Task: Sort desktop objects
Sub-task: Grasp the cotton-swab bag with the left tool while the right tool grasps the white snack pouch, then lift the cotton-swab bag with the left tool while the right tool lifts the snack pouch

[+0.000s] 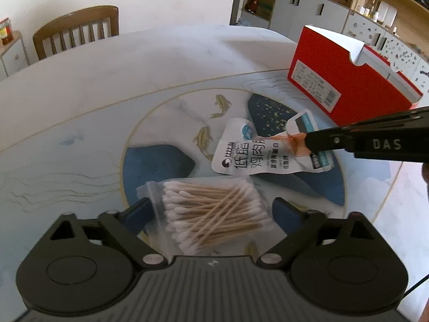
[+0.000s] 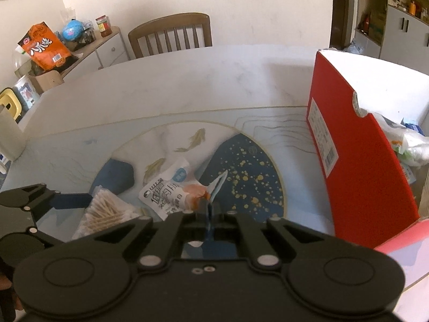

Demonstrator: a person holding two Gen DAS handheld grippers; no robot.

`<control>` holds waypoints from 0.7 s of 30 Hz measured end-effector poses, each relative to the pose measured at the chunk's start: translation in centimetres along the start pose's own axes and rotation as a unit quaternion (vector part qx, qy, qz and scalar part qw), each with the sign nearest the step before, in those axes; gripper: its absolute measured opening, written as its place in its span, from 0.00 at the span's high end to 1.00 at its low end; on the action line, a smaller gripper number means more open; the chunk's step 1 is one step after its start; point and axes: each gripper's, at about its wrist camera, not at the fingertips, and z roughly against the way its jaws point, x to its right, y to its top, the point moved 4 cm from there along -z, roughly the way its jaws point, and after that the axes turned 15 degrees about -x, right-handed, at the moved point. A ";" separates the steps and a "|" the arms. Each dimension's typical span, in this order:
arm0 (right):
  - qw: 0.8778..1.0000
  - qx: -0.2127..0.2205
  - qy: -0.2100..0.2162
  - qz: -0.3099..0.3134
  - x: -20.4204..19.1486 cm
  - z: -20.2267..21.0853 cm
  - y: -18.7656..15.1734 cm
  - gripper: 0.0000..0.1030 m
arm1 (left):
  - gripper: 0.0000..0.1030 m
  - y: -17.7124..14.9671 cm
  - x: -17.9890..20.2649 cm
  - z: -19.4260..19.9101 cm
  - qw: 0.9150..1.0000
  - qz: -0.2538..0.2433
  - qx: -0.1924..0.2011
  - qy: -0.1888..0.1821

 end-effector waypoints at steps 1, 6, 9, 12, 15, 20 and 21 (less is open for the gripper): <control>1.000 0.001 0.002 0.001 -0.1 0.1 0.0 1.00 | 0.11 0.1 0.0 0.0 1.000 0.001 0.000 0.000; 1.000 0.006 0.007 0.005 -0.1 0.6 0.0 1.00 | 0.27 0.4 0.3 0.3 1.000 0.005 -0.003 0.004; 1.000 0.007 0.010 0.005 0.0 1.0 0.0 1.00 | 0.29 0.5 0.5 0.5 1.000 0.006 -0.003 0.004; 1.000 0.011 0.013 0.006 0.0 1.5 0.0 1.00 | 0.30 0.6 0.7 0.8 1.000 0.008 0.000 0.000; 1.000 0.017 0.015 0.005 0.2 2.0 0.0 1.00 | 0.30 0.9 0.9 1.4 1.000 0.008 0.004 -0.003; 0.999 0.028 0.018 0.003 0.6 3.2 0.0 1.00 | 0.30 1.5 1.5 2.6 1.000 0.008 0.011 -0.008; 0.999 0.030 0.020 0.002 0.7 3.4 0.0 1.00 | 0.30 1.7 1.6 2.8 1.000 0.009 0.011 -0.009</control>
